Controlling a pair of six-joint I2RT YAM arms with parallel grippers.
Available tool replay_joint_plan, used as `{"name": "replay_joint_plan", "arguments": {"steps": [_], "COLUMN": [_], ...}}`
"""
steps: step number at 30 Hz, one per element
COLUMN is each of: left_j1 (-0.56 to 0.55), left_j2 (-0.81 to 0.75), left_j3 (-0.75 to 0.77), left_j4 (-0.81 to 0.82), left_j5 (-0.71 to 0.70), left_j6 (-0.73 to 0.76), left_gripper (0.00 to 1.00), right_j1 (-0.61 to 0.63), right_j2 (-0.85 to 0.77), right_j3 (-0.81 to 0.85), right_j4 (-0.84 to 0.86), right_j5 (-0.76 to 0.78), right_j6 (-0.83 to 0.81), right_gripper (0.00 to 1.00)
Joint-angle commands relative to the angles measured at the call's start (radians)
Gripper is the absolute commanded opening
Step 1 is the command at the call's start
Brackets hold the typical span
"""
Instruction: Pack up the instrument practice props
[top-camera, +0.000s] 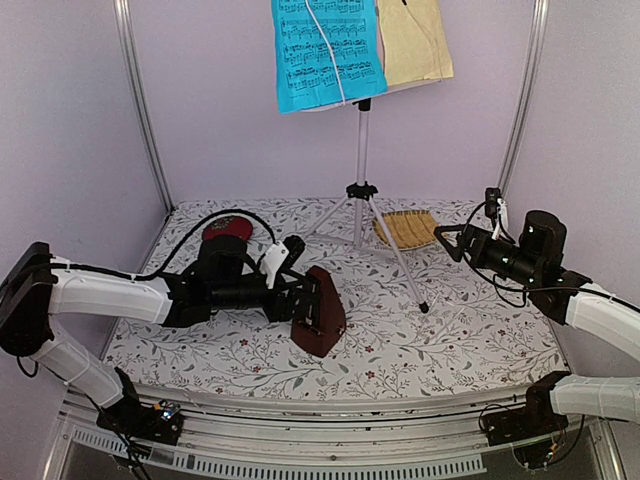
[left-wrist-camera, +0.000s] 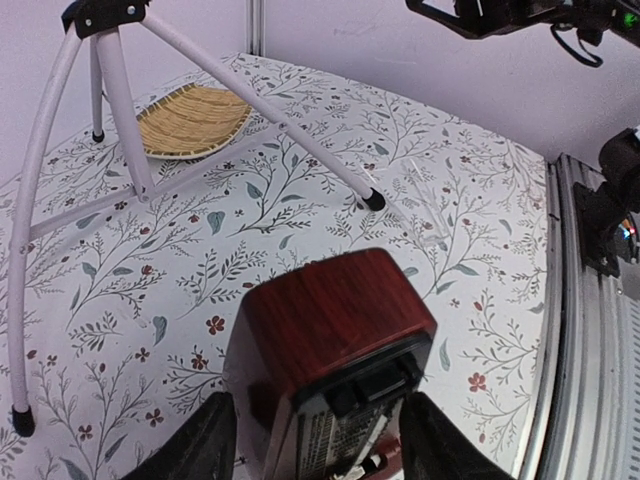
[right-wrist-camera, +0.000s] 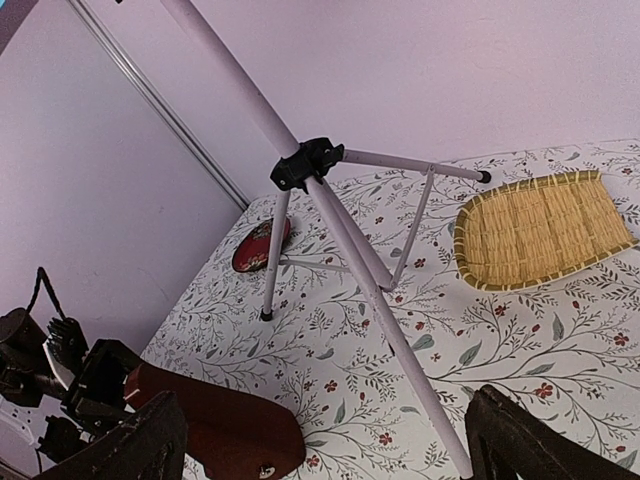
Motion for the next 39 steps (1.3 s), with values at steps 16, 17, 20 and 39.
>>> {"name": "replay_joint_plan", "arguments": {"steps": [16,17,20,39], "left_j1": [-0.01,-0.01,-0.01,0.006], "left_j2": [-0.002,-0.001,0.003,-0.032], "left_j3": [-0.027,-0.026,-0.023,-0.06], "left_j4": [0.009,0.006,0.002,0.04], "left_j5": [-0.039,-0.043,-0.036,-0.008], "left_j6": [0.015,0.018,0.022,0.019], "left_gripper": [0.87,0.87,0.86,0.6], "right_j1": [-0.002,-0.002,-0.002,-0.002], "right_j2": [0.002,0.002,0.006,0.028], "right_j3": [-0.018,-0.017,-0.015,-0.01], "right_j4": [0.047,0.049,0.052,0.067], "right_j5": [-0.02,-0.021,-0.024,-0.038], "right_j6": [0.007,0.008,0.006,0.011], "right_gripper": [0.99,0.99,0.99,0.99]}}
